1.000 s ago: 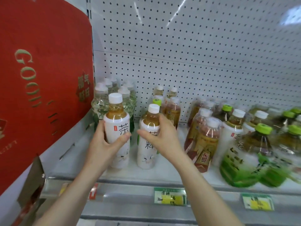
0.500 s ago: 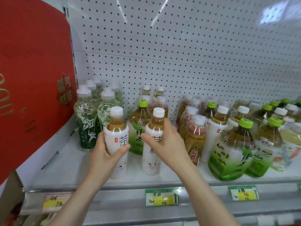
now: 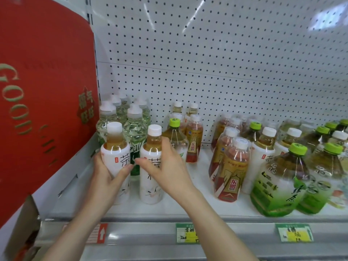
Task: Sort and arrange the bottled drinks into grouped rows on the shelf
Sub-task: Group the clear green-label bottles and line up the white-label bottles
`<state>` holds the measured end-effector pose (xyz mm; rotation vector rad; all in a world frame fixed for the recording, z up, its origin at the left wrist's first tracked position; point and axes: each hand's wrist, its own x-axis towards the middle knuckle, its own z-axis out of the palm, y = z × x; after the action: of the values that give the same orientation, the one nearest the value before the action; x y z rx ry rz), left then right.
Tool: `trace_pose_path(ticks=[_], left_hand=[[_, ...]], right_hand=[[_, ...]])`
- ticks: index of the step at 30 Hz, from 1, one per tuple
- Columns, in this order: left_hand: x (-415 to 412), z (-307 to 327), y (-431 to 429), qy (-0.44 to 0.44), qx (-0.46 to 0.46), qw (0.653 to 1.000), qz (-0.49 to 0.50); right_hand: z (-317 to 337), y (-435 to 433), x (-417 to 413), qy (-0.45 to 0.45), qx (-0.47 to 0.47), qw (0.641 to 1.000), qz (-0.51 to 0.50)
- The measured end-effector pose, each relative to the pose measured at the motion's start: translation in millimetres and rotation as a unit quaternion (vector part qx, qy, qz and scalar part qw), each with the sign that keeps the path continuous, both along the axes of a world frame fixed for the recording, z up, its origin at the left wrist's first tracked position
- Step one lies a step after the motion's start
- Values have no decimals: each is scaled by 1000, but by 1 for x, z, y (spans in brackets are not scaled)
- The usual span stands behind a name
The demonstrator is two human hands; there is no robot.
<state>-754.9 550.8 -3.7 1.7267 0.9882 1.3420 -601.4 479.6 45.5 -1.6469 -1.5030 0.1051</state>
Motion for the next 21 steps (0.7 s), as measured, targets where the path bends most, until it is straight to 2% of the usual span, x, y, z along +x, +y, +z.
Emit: trace_pose_path(ticks=[3,6,8,10,12,13,15,18,21], left_hand=[[-2,0,-1,10,-2,1000,2],[-4,-1,-4,33,-5,999,19],[-7,0,-10,49,2,998,48],[-10,5,-17,57,59,992,99],[-10,13,-23,54,156,975,149],[-8,18,-26,55,209,963,162],[1,28,-32,66,274,947,152],[18,38,-36,113,294,944,97],[26,40,-37,150,288,944,64]], right_hand=[[0,-3,3,13,1,1000,15],[6,-8,6,12,-36,999,39],[16,-11,23,67,-15,997,32],[32,-8,59,149,71,985,-50],[50,5,101,144,115,970,-160],[58,15,118,131,100,966,-197],[63,44,142,124,11,965,-231],[54,79,151,143,-110,961,-210],[44,93,150,163,-93,963,-192]])
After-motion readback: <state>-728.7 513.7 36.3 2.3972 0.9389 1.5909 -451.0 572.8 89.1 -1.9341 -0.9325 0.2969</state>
